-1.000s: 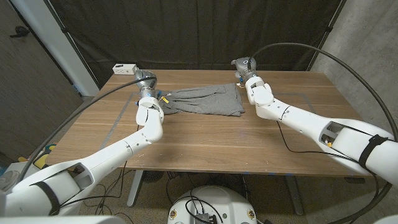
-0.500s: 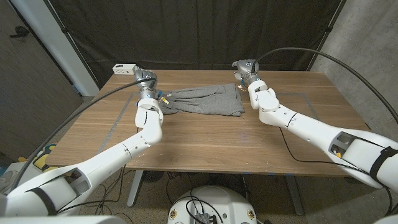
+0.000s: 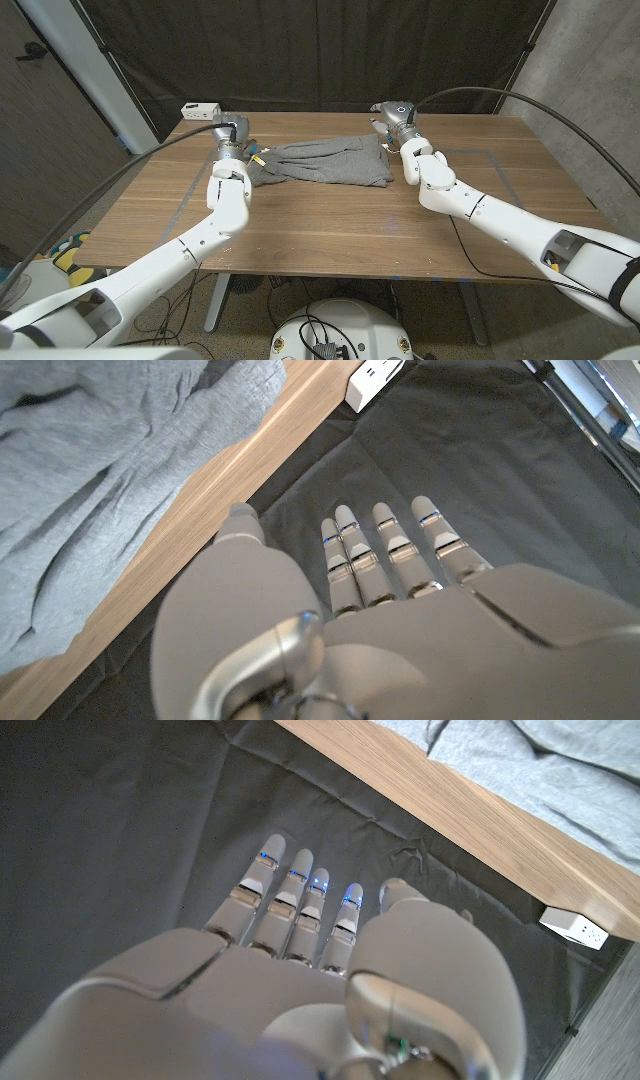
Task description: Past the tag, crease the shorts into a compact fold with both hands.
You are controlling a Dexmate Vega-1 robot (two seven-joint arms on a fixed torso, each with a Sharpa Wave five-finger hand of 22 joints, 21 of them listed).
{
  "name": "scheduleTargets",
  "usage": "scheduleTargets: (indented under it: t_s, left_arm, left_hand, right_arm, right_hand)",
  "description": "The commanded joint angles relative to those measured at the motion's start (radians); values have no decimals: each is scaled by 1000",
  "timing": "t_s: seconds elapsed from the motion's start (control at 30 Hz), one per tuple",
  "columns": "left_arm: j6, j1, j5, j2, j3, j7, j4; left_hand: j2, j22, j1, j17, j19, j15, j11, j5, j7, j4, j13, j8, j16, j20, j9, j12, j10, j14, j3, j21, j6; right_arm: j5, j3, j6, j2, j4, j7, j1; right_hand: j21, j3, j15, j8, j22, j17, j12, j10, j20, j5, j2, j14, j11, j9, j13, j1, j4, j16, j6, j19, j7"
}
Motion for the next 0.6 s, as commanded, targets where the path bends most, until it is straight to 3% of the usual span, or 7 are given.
scheduleTargets:
  t_s: [0.03, 0.07, 0.13, 0.17, 0.23, 0.37, 0.6]
  left_arm:
    - [-29, 74, -186, 66, -85, 3, -140]
    - [-40, 82, -212, 72, -96, 16, -148]
    - [-39, 92, -245, 76, -109, 30, -160]
    - [-49, 102, -273, 82, -121, 45, -167]
    - [-64, 122, -335, 88, -147, 74, -182]
    - [-89, 156, -429, 103, -182, 132, -199]
    - [-140, 197, -595, 134, -227, 199, -217]
  left_hand:
    - [-1, 1, -23, 3, -8, -16, 15, 8, 9, 5, 6, -6, 5, -4, 2, -5, -24, -9, -9, -3, -28]
    - [-3, 1, -32, 3, -9, -14, 28, 10, 12, 9, 6, -9, 4, -4, 3, -9, -38, -15, -13, -4, -49]
    - [-3, 0, -43, 2, -8, -12, 26, 12, 19, 12, 6, -12, 2, -7, 3, -11, -53, -26, -17, -5, -76]
    - [0, -1, -56, 3, -10, -11, 47, 15, 23, 18, 6, -14, 0, -9, 3, -15, -78, -41, -21, -7, -115]
    - [1, -1, -67, 2, -12, -6, 48, 17, 27, 21, 6, -17, -2, -16, 2, -18, -102, -54, -24, -10, -161]
    - [11, -4, -95, 0, -26, 17, 69, 21, 55, 29, 5, -16, -12, -25, 0, -26, -201, -129, -32, -22, -278]
    - [27, -8, -127, -2, -55, 48, 97, 21, 62, 38, 0, -15, -12, -24, -4, -28, -318, -214, -40, -44, -407]
  right_arm:
    - [37, 58, 7, -23, -101, 2, -85]
    - [41, 63, 12, -27, -109, -6, -94]
    - [48, 72, 14, -28, -120, -13, -107]
    - [51, 77, 10, -27, -126, -17, -115]
    - [63, 90, 15, -26, -134, -39, -132]
    - [76, 103, 12, -35, -163, -34, -156]
    - [109, 118, 5, -30, -178, -41, -194]
  right_hand:
    - [-12, 1, -49, -7, -1, -10, -8, -30, -7, -6, -1, -46, 12, 5, -3, -46, 17, -10, -30, -11, 7]
    - [-15, 3, -44, -8, -2, -15, -11, -45, -13, -6, 0, -65, 10, 5, -5, -60, 19, -12, -43, -14, 17]
    - [-19, 7, -41, -11, -2, -21, -13, -61, -20, -6, 4, -84, 15, 6, -7, -75, 20, -13, -62, -19, 18]
    - [-21, 10, -34, -11, -2, -25, -15, -72, -26, -6, 6, -101, 15, 6, -8, -84, 21, -16, -71, -20, 21]
    - [-28, 20, -33, -11, -3, -33, -16, -96, -35, -5, 10, -131, 15, 6, -11, -104, 22, -16, -90, -27, 26]
    - [-38, 31, -31, -12, -4, -42, -19, -128, -36, -4, 10, -164, 11, 5, -14, -123, 21, -17, -113, -42, 30]
    - [-65, 53, -30, -12, -5, -74, -21, -205, -42, -4, 2, -255, -3, 3, -23, -172, 16, -20, -164, -84, 33]
